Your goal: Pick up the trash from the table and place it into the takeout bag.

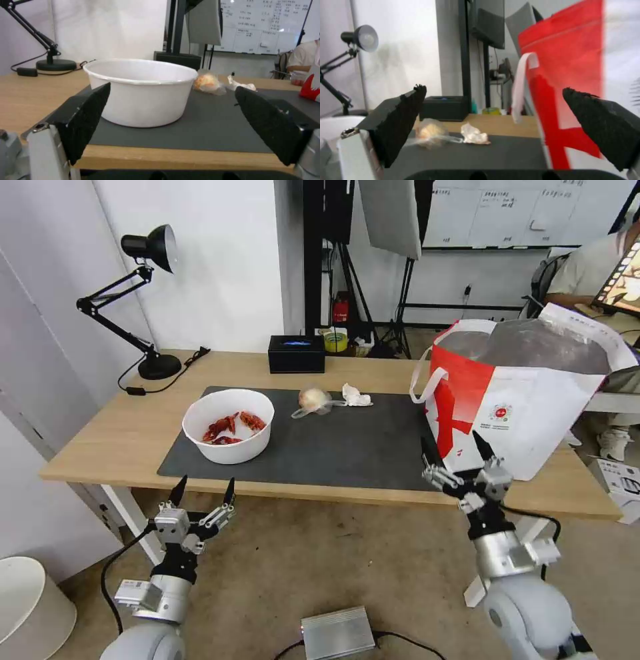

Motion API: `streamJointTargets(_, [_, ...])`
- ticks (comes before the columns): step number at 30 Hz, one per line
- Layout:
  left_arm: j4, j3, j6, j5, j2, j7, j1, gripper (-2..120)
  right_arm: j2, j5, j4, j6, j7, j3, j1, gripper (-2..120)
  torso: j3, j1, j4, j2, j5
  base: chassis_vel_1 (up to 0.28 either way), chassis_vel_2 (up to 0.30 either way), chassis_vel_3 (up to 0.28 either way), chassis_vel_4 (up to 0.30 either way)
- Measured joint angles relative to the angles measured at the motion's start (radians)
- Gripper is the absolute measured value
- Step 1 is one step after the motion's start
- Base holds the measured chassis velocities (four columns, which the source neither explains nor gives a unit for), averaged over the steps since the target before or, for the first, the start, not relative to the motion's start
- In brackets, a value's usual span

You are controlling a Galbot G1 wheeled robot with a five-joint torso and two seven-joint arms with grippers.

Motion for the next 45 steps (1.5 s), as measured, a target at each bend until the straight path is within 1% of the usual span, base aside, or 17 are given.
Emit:
streamJointTargets(4, [-0.003,-0.002,0.000,0.003,-0.011,0.001,0.002,100,-0.027,0.100,-0.083,-0.057,0.045,-0.115,0.161,100,0.000,0.000,-0.0001,0.000,0.0002,0.000,0.000,0.000,0.000])
streamJointTargets(6, [-0.003,-0.003,0.000,0.003,-0.012,0.001,0.003,100,-0.028,0.118,-0.099,-0.069,0.054,-0.136,0.197,100,0.000,0.000,-0.0001,0.000,0.0002,0.000,0.000,0.000,0.000])
streamJointTargets(9, [-0.011,-0.004,-0.001,0.006,-0.023,0.001,0.011,100,-0.028,0.167,-0.184,-0.107,0.090,-0.216,0.344,100,0.000,0.000,0.0002,0.000,0.0000,0.000,0.000,0.000,0.000])
streamJointTargets(10, [-0.011,-0.004,-0.001,0.006,-0.023,0.001,0.011,100,-0.028,0.167,-0.184,-0.107,0.090,-0.216,0.344,100,0.000,0.000,0.0002,0.000,0.0000,0.000,0.000,0.000,0.000])
streamJointTargets(13, [-0.014,-0.009,-0.001,0.007,-0.027,0.002,0.013,100,-0.014,0.186,-0.286,-0.135,0.121,-0.281,0.476,100,0.000,0.000,0.0000,0.000,0.0001,0.000,0.000,0.000,0.000])
streamJointTargets(15, [-0.014,-0.012,-0.001,0.007,-0.027,0.002,0.014,100,-0.008,0.195,-0.310,-0.146,0.133,-0.296,0.506,100,0.000,0.000,0.0000,0.000,0.0000,0.000,0.000,0.000,0.000])
streamJointTargets(18, [-0.018,-0.019,-0.001,0.004,-0.022,0.002,0.016,100,0.011,0.244,-0.375,-0.205,0.186,-0.340,0.591,100,0.000,0.000,0.0001,0.000,0.0000,0.000,0.000,0.000,0.000])
streamJointTargets(20, [-0.018,-0.019,-0.001,0.004,-0.022,0.002,0.016,100,0.012,0.248,-0.378,-0.210,0.189,-0.343,0.596,100,0.000,0.000,0.0001,0.000,0.0000,0.000,0.000,0.000,0.000])
streamJointTargets(21, [-0.019,-0.023,-0.001,0.003,-0.019,0.002,0.017,100,0.026,0.292,-0.415,-0.262,0.220,-0.368,0.658,100,0.000,0.000,-0.0002,0.000,0.0000,0.000,0.000,0.000,0.000])
streamJointTargets(22, [-0.020,-0.024,-0.001,0.002,-0.019,0.002,0.018,100,0.032,0.309,-0.430,-0.279,0.229,-0.378,0.682,100,0.000,0.000,-0.0001,0.000,-0.0002,0.000,0.000,0.000,0.000])
streamJointTargets(29, [-0.021,-0.028,-0.001,-0.003,-0.012,0.002,0.017,100,0.082,0.430,-0.540,-0.355,0.308,-0.418,0.816,100,0.000,0.000,0.0000,0.000,-0.0003,0.000,0.000,0.000,0.000])
streamJointTargets(31, [-0.021,-0.029,0.000,-0.005,-0.010,0.002,0.016,100,0.115,0.482,-0.591,-0.410,0.367,-0.436,0.872,100,0.000,0.000,0.0000,0.000,-0.0001,0.000,0.000,0.000,0.000])
streamJointTargets(38, [-0.024,-0.034,0.000,-0.006,-0.011,0.002,0.023,100,0.177,0.493,-0.692,-0.544,0.466,-0.461,0.958,100,0.000,0.000,0.0000,0.000,-0.0001,0.000,0.000,0.000,0.000])
streamJointTargets(39, [-0.024,-0.034,0.000,-0.006,-0.011,0.002,0.023,100,0.177,0.493,-0.692,-0.544,0.466,-0.461,0.958,100,0.000,0.000,0.0000,0.000,-0.0001,0.000,0.000,0.000,0.000])
streamJointTargets(41, [-0.027,-0.036,0.000,-0.007,-0.008,0.003,0.025,100,0.194,0.481,-0.747,-0.601,0.500,-0.466,0.996,100,0.000,0.000,0.0002,0.000,-0.0001,0.000,0.000,0.000,0.000])
streamJointTargets(43, [-0.028,-0.037,0.000,-0.008,-0.007,0.003,0.026,100,0.195,0.474,-0.765,-0.613,0.503,-0.469,1.009,100,0.000,0.000,0.0001,0.000,0.0000,0.000,0.000,0.000,0.000])
streamJointTargets(45, [-0.031,-0.037,0.000,-0.008,-0.007,0.003,0.026,100,0.196,0.467,-0.806,-0.659,0.506,-0.480,1.045,100,0.000,0.000,-0.0002,0.000,0.0000,0.000,0.000,0.000,0.000])
